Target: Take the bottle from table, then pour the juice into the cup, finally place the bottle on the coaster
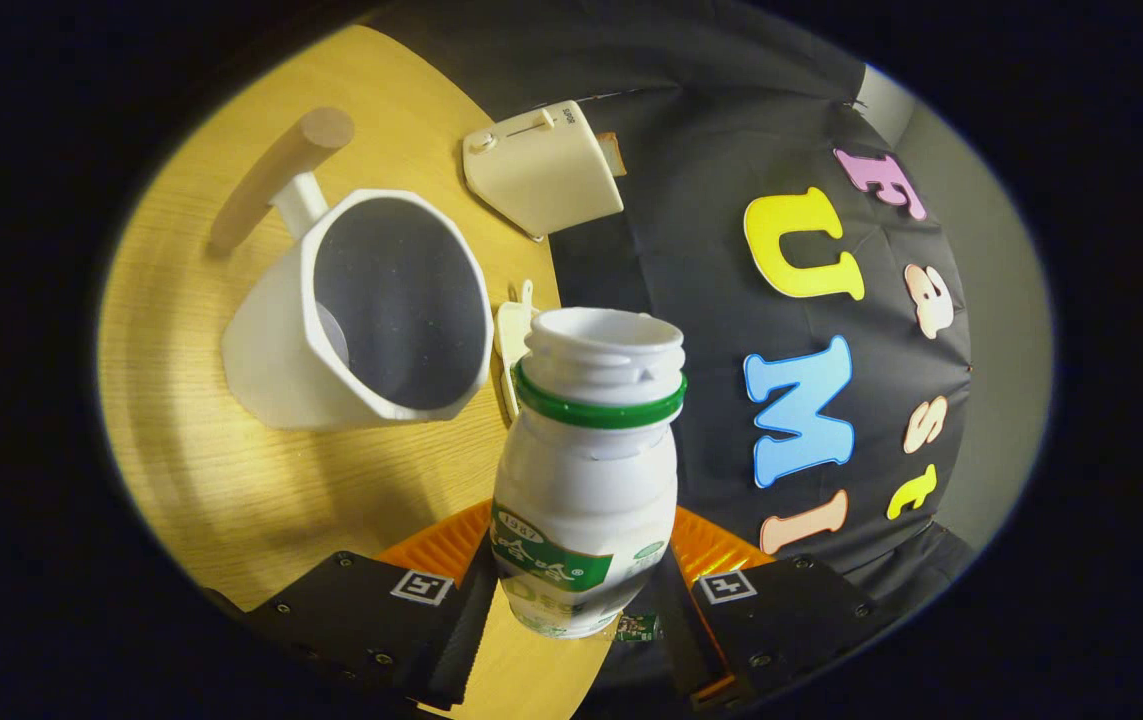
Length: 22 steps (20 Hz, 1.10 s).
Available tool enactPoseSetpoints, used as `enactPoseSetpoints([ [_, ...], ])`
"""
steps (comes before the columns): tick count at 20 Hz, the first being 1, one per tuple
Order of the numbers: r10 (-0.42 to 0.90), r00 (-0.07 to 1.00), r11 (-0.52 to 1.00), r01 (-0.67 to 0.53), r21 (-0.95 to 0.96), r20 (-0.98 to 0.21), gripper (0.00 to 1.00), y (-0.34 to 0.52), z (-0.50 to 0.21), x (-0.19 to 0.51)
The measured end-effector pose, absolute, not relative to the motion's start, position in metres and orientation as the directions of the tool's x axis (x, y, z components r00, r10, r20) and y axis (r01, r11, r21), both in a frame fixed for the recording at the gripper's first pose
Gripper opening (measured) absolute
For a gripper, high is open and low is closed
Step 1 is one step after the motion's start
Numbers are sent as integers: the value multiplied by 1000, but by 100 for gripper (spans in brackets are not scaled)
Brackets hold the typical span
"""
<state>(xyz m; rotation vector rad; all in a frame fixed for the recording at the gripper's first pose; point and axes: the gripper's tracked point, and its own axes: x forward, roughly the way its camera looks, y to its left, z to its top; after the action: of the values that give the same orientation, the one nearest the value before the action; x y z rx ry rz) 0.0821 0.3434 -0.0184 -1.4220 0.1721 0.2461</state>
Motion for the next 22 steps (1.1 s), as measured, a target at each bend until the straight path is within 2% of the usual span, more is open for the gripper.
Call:
enactPoseSetpoints([
  [16, 55, 985, -114, -157, -981, -164, 74, 346, -3, 86],
  [22, 44, 989, -161, -131, -978, -140, 74, 346, 3, 89],
])
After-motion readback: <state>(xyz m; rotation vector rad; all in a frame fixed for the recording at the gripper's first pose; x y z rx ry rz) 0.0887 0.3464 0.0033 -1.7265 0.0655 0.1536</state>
